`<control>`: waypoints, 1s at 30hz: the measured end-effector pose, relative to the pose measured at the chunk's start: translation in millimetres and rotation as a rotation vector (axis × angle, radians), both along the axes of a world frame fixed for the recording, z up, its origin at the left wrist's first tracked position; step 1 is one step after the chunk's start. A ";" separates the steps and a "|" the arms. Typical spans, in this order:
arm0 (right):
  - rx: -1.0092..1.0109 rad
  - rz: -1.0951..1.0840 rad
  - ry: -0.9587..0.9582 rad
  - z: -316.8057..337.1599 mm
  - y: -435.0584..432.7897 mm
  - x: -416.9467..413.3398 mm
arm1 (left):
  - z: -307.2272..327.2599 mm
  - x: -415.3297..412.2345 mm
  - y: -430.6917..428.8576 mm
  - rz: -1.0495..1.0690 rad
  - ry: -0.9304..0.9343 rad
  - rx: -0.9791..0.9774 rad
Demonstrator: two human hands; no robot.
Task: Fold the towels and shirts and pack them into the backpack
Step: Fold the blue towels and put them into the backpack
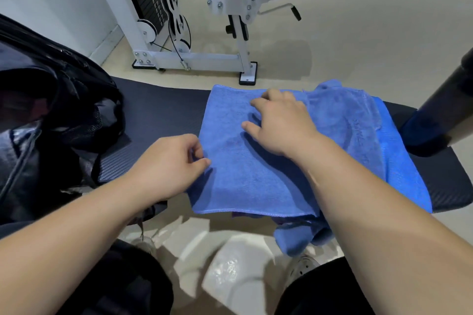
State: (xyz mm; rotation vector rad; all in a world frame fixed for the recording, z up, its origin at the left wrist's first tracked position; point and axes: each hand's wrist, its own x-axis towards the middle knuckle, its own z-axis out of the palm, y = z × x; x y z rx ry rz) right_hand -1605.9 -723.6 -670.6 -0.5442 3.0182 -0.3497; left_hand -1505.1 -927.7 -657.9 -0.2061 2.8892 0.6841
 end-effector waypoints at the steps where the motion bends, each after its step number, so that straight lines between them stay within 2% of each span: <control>1: 0.004 0.057 -0.024 -2.9 -10.2 2.3 | -3.2 3.5 -6.5 0.001 -0.012 -0.030; 5: 0.145 0.222 -0.183 -13.3 -38.2 3.0 | -20.7 16.3 -13.5 -0.030 0.025 -0.104; 8: 0.164 0.180 -0.240 -11.4 -44.5 -4.0 | -31.2 21.0 -12.1 -0.059 0.141 -0.055; 12: 0.004 0.127 -0.204 -10.1 -51.1 -7.1 | -41.7 21.6 -14.6 -0.117 0.163 0.048; 16: 0.032 0.180 -0.193 -22.9 -77.5 -3.9 | -48.0 20.5 -21.3 -0.146 0.169 0.058; 20: 0.104 0.130 -0.154 -29.9 -96.9 -11.6 | -50.5 21.0 -23.2 -0.178 0.160 0.044; 25: 0.007 0.083 -0.121 -28.6 -96.6 -20.9 | -51.4 18.6 -26.8 -0.109 0.111 0.195; 30: -0.214 0.067 -0.167 -27.5 -96.3 -27.0 | -39.5 14.4 -35.5 0.066 0.071 0.540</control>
